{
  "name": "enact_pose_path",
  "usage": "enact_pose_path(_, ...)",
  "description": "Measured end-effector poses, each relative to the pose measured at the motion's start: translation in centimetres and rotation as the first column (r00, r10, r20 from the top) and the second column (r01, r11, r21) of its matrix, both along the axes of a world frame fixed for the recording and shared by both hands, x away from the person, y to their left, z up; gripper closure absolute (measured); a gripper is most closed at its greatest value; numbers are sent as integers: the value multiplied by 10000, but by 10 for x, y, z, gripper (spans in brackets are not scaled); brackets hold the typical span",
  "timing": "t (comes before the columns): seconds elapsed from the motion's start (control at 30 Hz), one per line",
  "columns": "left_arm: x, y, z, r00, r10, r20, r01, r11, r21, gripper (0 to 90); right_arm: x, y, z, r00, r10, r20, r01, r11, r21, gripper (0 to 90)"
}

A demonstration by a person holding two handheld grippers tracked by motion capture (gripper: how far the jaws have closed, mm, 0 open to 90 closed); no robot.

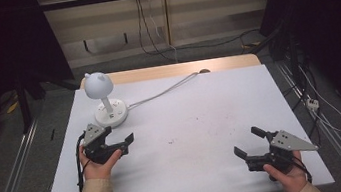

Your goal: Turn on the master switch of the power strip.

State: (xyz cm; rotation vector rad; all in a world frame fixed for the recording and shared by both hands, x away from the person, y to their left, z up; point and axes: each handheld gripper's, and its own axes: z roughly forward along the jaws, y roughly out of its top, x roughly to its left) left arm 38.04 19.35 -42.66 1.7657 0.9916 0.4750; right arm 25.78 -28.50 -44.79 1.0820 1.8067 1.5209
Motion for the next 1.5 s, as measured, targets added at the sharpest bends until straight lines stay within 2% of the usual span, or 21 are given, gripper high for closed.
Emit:
enact_pose_path(0.3, -5, 6, 1, 10000, 10, 84, -11, 10000, 38, 100, 0, 0, 0, 10000, -21, 8, 21, 10000, 1, 61)
enact_pose_path(1.5, -26, 33, -6, 9996, 273, -32, -272, 9994, 198, 97, 0, 0, 0, 10000, 27, -12, -27, 10000, -13, 61)
